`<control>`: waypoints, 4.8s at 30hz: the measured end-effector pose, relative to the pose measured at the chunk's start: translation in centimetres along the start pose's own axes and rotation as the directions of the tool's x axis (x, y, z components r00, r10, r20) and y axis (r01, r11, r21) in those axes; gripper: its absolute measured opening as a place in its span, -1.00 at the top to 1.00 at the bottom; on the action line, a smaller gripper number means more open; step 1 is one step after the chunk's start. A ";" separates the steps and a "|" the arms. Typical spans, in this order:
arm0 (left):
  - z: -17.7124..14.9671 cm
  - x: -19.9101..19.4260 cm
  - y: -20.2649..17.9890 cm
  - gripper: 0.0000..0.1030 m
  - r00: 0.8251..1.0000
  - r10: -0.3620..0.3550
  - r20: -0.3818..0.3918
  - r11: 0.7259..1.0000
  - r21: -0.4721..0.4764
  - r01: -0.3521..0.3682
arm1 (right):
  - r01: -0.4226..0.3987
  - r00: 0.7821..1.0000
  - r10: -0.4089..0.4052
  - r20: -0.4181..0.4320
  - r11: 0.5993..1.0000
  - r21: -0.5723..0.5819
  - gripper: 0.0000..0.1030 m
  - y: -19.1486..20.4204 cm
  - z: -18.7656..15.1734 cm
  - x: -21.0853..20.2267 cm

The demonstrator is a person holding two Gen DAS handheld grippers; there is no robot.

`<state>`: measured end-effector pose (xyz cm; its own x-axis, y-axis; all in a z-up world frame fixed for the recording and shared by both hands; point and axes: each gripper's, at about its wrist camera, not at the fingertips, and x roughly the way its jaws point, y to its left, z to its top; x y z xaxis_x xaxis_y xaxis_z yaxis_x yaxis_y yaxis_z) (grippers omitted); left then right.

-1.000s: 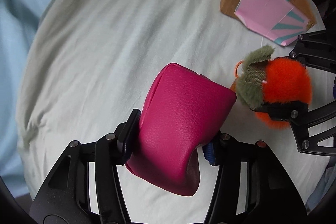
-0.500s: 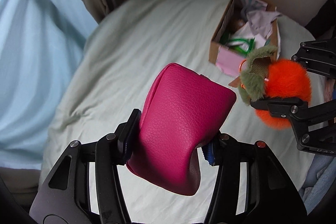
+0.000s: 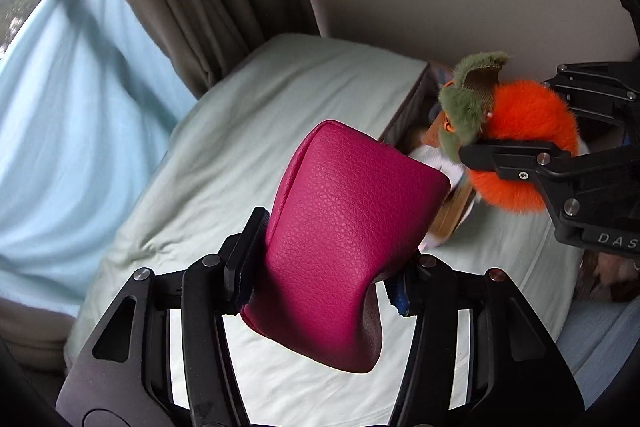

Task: Organize soft objects

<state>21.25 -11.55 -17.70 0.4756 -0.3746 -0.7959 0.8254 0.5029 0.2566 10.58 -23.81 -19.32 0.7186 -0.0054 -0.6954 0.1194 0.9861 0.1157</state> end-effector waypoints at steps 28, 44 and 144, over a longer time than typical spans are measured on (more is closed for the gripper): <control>8.7 22.5 -14.0 0.06 0.957 -0.083 -0.279 0.935 -0.353 -0.022 | -0.089 0.960 0.078 -0.268 0.996 -0.028 0.35 -23.6 1.9 13.5; 7.7 29.2 -15.5 -0.75 0.901 -0.136 -0.413 0.907 -0.417 -0.054 | -0.156 0.880 0.200 -0.432 0.978 0.136 0.11 -26.1 0.1 22.4; -6.5 -27.4 -10.3 -0.99 0.782 0.597 0.180 0.596 -0.752 -0.282 | -0.003 0.944 0.049 0.328 0.990 -0.138 -0.75 -1.7 3.4 -22.4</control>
<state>-2.23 -1.41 -2.09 0.9194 -0.1327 -0.3702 0.1290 0.9910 -0.0349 -3.43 -25.94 -1.55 0.9083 -0.0115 -0.4181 0.0213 0.9996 0.0188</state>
